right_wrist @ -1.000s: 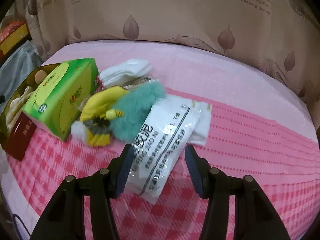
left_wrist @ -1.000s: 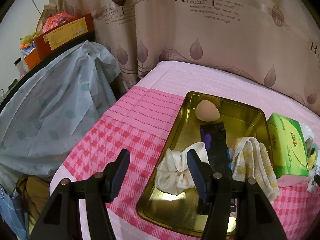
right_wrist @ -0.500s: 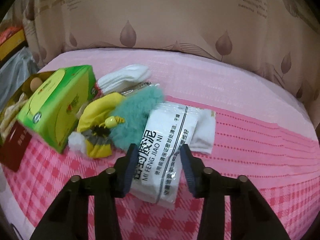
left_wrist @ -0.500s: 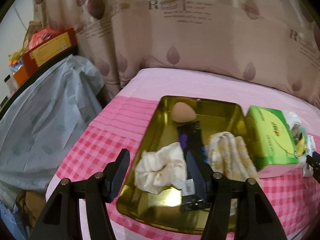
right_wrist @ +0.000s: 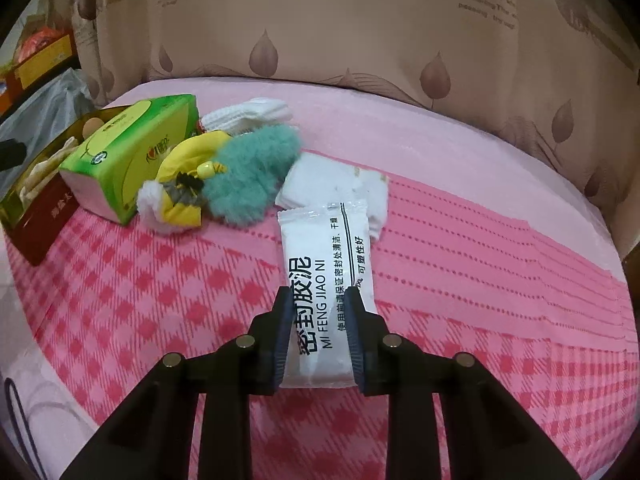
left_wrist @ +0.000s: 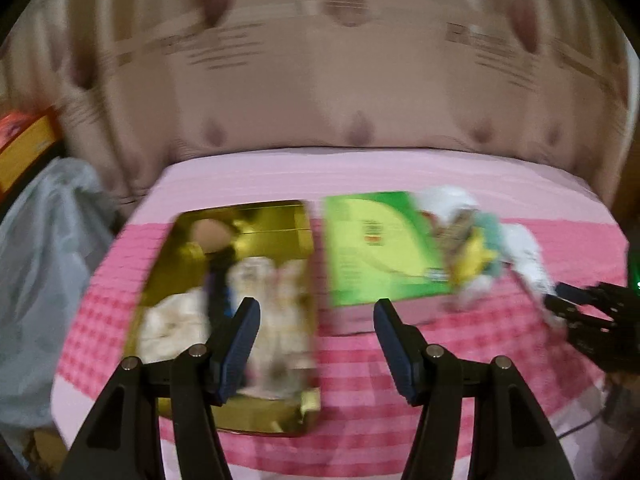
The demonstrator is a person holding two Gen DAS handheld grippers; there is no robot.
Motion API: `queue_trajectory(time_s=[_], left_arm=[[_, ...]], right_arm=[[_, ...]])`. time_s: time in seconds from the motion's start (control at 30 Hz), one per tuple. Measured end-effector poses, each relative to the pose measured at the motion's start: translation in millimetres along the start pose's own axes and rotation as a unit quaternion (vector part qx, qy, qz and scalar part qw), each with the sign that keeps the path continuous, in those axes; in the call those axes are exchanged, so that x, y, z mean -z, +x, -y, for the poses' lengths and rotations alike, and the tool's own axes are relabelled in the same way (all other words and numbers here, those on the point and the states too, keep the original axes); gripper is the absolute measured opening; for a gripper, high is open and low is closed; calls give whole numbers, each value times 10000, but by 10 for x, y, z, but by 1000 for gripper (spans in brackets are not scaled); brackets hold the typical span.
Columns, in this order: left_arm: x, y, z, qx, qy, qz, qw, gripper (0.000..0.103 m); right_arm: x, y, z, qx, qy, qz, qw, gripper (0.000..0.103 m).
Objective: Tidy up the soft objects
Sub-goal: 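Grasp the yellow plush with the left tool while the right tool holds the packet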
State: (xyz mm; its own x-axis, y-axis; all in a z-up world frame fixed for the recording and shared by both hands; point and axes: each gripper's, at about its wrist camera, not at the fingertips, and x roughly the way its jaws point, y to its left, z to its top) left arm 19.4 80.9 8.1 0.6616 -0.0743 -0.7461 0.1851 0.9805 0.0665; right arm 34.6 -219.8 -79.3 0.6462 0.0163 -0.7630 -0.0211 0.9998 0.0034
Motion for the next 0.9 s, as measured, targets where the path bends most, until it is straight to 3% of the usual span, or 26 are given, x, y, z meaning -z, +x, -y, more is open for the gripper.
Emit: queue_trajectory(time_s=[0.17,0.27,0.4,0.47,0.9], left_arm=[[-31,117,539,514,316,-198,9980,61],[-75,190,748,652,467,-288,9964,61],[-102,299,952,804,604,-463,9939,61],[-107,356,1012,834,639,-552,9929,61],[-194,753,1376,881,745,-1015,9881,61]], right_arm=[[13,29,118,-249,158,66,9995,36],[-21,70,118,-382,105,145,9991,49],[-52,153,93,-331,10,167,9993,46],[-69,165,100,-295,-36,160,9994,40],[7,125,332,-599,274,217,9976,42]])
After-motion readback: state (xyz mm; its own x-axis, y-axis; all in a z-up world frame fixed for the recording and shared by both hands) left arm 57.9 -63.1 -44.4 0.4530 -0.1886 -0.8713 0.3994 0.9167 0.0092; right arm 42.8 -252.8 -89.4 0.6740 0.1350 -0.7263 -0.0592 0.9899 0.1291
